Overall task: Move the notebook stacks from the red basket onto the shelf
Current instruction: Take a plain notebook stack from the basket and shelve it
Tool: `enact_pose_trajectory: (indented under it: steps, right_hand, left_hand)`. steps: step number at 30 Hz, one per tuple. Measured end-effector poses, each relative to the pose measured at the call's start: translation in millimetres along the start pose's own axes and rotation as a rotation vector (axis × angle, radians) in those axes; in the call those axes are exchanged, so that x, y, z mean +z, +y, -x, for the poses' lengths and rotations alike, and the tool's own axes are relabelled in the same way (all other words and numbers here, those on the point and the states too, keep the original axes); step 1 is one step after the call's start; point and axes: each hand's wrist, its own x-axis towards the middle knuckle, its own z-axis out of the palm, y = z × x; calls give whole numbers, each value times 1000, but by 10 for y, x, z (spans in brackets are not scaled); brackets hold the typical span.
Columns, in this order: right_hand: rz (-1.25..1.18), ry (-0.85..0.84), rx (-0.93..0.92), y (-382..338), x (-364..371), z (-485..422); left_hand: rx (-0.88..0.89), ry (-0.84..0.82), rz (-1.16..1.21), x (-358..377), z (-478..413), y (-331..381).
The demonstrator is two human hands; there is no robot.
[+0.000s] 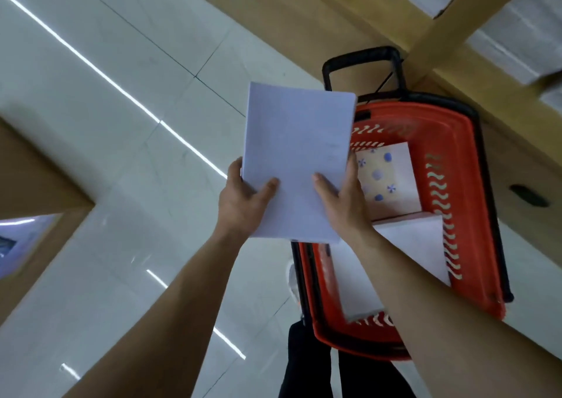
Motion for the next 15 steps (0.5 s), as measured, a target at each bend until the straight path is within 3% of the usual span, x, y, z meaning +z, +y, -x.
enact_pose_trajectory:
  steps: [7, 11, 15]
  right_hand:
    - [-167, 138, 9, -87, 45, 41]
    - [-145, 85, 8, -72, -4, 16]
    - [-54, 63, -32, -123, 16, -29]
  left_hand:
    - [62, -21, 30, 83, -22, -37]
    - [49, -80, 39, 117, -102, -109]
    - [-53, -21, 106, 122, -93, -89]
